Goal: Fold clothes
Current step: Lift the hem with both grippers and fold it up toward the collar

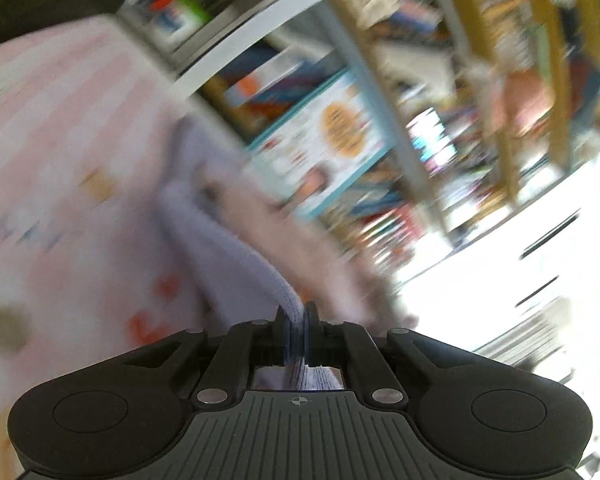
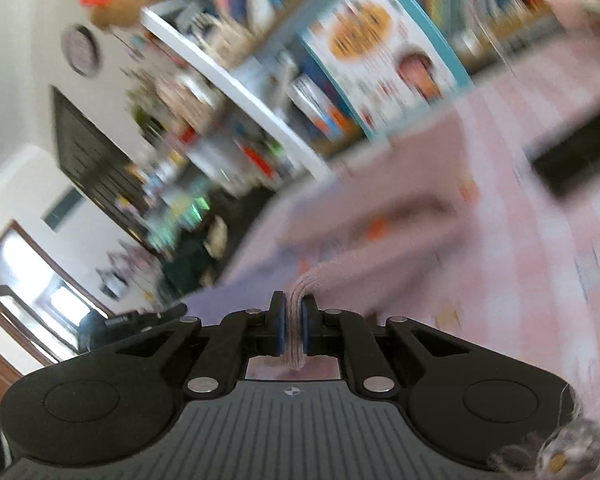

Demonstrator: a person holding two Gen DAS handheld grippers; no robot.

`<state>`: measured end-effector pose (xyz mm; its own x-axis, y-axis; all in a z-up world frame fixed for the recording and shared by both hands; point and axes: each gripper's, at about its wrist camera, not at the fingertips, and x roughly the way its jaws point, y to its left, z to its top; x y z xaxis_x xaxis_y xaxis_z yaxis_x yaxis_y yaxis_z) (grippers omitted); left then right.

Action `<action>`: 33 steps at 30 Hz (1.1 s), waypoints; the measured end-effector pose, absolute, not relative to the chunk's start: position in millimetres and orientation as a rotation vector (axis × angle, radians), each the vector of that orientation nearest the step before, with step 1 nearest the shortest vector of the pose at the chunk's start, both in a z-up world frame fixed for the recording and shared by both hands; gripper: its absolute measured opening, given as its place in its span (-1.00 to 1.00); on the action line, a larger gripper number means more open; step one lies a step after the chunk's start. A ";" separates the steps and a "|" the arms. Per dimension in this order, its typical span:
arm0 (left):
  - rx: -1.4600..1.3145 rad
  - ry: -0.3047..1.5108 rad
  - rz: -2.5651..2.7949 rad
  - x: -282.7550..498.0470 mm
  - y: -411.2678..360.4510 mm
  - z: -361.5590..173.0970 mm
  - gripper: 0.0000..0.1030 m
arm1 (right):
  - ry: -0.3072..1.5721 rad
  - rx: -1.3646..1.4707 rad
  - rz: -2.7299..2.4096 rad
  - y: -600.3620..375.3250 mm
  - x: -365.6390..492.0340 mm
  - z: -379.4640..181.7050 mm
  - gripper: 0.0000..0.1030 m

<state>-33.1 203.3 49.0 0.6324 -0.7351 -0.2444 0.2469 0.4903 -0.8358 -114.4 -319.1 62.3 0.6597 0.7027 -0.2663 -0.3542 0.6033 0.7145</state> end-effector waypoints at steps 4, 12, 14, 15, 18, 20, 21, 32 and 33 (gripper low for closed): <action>-0.991 0.504 -0.694 -6.0 199.0 59.4 -0.92 | 0.407 0.696 0.631 -325.4 -83.2 84.4 -0.87; -1.080 0.463 -0.564 70.8 190.4 51.1 -0.91 | 0.322 0.779 0.497 -338.2 4.0 87.0 -0.87; -1.054 0.483 -0.529 86.5 190.5 45.4 -0.91 | 0.338 0.788 0.462 -339.6 25.4 80.3 -0.87; -1.041 0.494 -0.510 94.5 189.6 42.2 -0.91 | 0.347 0.790 0.444 -339.9 35.7 76.1 -0.87; -1.015 0.540 -0.461 119.6 186.8 28.1 -0.90 | 0.383 0.798 0.394 -339.6 65.8 59.9 -0.87; -0.998 0.571 -0.433 134.0 184.9 19.3 -0.90 | 0.415 0.801 0.362 -339.0 81.4 46.7 -0.87; -0.987 0.589 -0.418 140.9 183.8 14.4 -0.90 | 0.432 0.802 0.345 -338.8 88.9 39.8 -0.87; -0.917 0.673 -0.383 169.2 182.2 -19.3 -0.58 | 0.510 0.891 0.274 -340.5 121.5 -29.2 -0.56; -0.908 0.653 -0.393 167.2 183.4 -15.3 -0.47 | 0.493 0.913 0.290 -341.3 119.2 -31.2 -0.49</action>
<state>167.2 183.4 -15.3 0.7420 -0.5704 -0.3522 0.0434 0.5652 -0.8238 119.2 -341.3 -31.2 0.8514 0.4416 -0.2829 -0.0330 0.5835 0.8115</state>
